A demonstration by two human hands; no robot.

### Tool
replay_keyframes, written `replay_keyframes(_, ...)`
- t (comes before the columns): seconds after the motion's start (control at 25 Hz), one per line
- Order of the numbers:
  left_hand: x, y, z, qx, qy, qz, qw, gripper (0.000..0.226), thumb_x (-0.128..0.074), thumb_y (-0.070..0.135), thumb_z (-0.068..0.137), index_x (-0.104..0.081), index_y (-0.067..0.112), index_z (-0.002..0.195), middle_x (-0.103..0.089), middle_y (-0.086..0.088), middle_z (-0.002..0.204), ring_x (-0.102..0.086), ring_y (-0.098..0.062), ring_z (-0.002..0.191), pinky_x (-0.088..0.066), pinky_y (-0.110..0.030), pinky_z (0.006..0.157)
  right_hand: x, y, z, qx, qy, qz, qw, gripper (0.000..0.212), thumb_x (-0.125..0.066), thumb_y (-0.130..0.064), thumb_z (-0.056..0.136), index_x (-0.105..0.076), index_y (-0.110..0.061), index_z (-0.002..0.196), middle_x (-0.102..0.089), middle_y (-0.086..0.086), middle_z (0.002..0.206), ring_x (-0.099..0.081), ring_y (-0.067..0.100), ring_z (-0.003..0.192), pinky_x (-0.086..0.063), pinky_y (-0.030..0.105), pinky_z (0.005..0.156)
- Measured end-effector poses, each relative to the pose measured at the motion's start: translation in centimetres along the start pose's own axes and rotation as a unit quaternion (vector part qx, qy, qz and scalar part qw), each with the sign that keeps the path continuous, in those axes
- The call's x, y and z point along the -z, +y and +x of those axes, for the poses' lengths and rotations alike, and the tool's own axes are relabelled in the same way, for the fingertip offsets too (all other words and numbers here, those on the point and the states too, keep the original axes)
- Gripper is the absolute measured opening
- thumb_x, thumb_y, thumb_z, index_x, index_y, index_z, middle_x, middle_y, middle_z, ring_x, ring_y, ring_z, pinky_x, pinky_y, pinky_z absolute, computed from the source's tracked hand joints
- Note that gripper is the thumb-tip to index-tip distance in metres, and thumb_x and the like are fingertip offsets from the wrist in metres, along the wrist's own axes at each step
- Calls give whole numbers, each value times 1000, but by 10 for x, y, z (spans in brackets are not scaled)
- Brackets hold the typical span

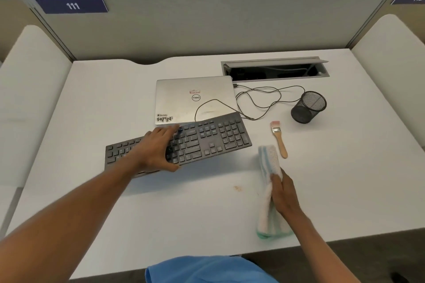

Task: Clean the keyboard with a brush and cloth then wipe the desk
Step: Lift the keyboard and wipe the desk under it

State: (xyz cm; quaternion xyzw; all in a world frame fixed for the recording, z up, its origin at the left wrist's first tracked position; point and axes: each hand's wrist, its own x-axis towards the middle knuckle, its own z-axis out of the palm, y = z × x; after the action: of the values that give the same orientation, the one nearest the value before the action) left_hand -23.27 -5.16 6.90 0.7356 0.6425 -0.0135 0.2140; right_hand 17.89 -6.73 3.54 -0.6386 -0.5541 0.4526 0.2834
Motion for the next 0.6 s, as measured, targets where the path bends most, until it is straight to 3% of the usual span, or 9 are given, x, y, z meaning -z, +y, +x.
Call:
replay_keyframes(0.08, 13, 4, 9, 0, 5, 4, 1000, 139, -69, 81, 58, -5, 23, 167, -40, -9, 163, -35, -31, 146, -34, -53, 120, -16, 20, -1, 26, -13, -76, 997, 62, -35, -35, 92, -39, -18, 152, -44, -4, 150, -40, 12, 137, -32, 33, 116)
replay_keyframes(0.12, 20, 6, 15, -3, 4, 12, 1000, 139, -69, 81, 58, -4, 23, 167, -40, -9, 163, -35, -31, 146, -34, -55, 120, -30, 30, 0, 55, -16, -135, 989, 69, -33, -36, 92, -25, -18, 159, -27, -3, 162, -25, 11, 148, -18, 35, 124)
replay_keyframes(0.2, 30, 12, 25, -16, -2, 33, 999, 139, -73, 80, 61, -3, 23, 167, -38, -8, 164, -35, -32, 146, -33, -56, 120, -60, 32, -3, 121, -25, -254, 959, 73, -28, -36, 93, -6, -22, 161, -2, 0, 169, 0, 12, 155, 1, 36, 127)
replay_keyframes(0.24, 34, 15, 30, -24, -5, 45, 999, 139, -75, 78, 63, -3, 22, 167, -38, -8, 164, -35, -32, 145, -33, -57, 120, -75, 29, -6, 138, -42, -270, 952, 73, -27, -35, 93, -3, -23, 161, 1, 0, 169, 3, 13, 155, 3, 36, 126)
replay_keyframes(0.32, 39, 22, 38, -40, -11, 71, 997, 139, -78, 77, 65, -3, 20, 167, -38, -6, 162, -36, -31, 144, -34, -57, 118, -97, 18, -15, 120, -96, -218, 964, 72, -30, -39, 93, -14, -22, 161, -12, 1, 168, -9, 14, 155, -6, 35, 126)
replay_keyframes(0.36, 41, 26, 41, -49, -13, 83, 995, 139, -78, 77, 65, -3, 20, 167, -39, -6, 162, -37, -31, 143, -34, -56, 118, -99, 11, -15, 67, -112, -137, 982, 73, -33, -44, 90, -25, -20, 158, -26, 3, 164, -23, 16, 151, -15, 34, 124)
replay_keyframes(0.44, 42, 32, 46, -62, -9, 99, 993, 139, -78, 77, 65, -3, 19, 167, -40, -5, 160, -37, -30, 143, -35, -55, 116, -89, 4, -5, -29, -75, 3, 997, 77, -36, -55, 81, -46, -17, 148, -49, 7, 150, -45, 20, 137, -32, 32, 115)
replay_keyframes(0.52, 42, 34, 49, -65, -4, 101, 993, 139, -78, 77, 65, -4, 19, 167, -40, -5, 160, -37, -30, 143, -35, -56, 116, -77, 3, 6, -13, 18, 37, 999, 71, -36, -46, 85, -43, -18, 150, -47, 1, 152, -41, 15, 141, -29, 32, 118)
replay_keyframes(0.6, 42, 34, 50, -62, 0, 90, 994, 140, -80, 75, 65, -4, 18, 167, -40, -6, 160, -36, -30, 143, -35, -57, 117, -77, 7, 15, 37, 38, -51, 997, 69, -34, -33, 91, -26, -20, 158, -28, -1, 164, -23, 12, 151, -16, 37, 126)
